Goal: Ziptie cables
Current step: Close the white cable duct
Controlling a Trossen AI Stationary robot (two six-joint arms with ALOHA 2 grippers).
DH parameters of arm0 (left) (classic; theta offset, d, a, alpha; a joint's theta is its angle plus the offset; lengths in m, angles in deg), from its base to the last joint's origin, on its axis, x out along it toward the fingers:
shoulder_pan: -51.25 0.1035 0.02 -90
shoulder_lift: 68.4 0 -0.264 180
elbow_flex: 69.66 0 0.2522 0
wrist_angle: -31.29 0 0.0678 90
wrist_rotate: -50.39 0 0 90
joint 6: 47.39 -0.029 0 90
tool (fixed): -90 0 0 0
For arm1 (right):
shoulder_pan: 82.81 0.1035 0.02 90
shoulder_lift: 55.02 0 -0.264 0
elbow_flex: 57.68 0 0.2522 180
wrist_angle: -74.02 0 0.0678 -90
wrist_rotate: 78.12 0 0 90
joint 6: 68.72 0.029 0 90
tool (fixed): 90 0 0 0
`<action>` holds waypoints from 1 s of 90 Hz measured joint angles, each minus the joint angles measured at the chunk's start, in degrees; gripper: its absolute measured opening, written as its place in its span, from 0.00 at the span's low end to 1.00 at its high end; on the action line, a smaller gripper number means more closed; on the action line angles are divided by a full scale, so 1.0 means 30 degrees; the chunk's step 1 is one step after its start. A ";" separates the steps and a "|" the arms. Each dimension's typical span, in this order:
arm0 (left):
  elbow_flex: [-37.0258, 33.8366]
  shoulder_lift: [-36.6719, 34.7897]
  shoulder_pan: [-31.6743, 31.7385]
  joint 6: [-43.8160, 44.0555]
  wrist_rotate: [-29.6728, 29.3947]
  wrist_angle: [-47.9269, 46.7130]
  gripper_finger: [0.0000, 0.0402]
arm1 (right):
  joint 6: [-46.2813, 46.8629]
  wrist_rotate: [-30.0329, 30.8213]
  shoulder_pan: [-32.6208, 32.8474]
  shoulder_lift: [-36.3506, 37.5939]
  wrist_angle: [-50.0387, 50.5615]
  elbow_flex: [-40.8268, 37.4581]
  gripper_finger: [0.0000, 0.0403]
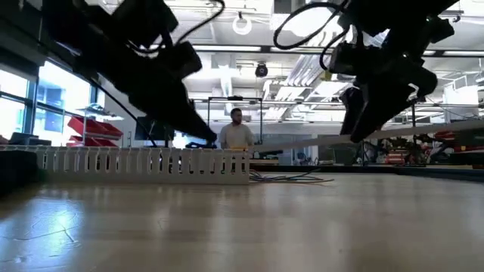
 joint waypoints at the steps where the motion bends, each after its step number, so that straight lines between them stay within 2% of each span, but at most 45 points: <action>1: 0.0047 0.0122 0.0003 -0.0136 -0.0043 0.0072 0.66 | -0.0001 -0.0004 0.0002 0.0020 0.0039 0.0001 0.51; 15: 0.0930 0.1565 0.0015 -0.0972 -0.1054 0.0779 0.72 | 0.0005 -0.0095 -0.0003 0.0061 0.0319 -0.0006 0.51; 35: 0.1997 0.3060 0.0022 -0.1044 -0.1442 0.1379 0.72 | -0.0046 -0.0117 -0.0004 0.0177 0.0435 -0.0013 0.51; 48: 0.2457 0.3071 0.0018 -0.1129 -0.1833 0.1058 0.72 | -0.0098 -0.0128 0.0003 0.0674 0.0679 -0.0020 0.51; 72: 0.2989 0.2735 0.0313 -0.1102 -0.1708 0.0648 0.72 | -0.0010 0.0044 -0.0018 0.2587 0.2126 -0.0020 0.51; 90: 0.2978 0.3720 0.0998 -0.1440 -0.0931 0.1603 0.72 | 0.0005 0.0017 -0.0011 0.2893 0.2198 -0.0020 0.51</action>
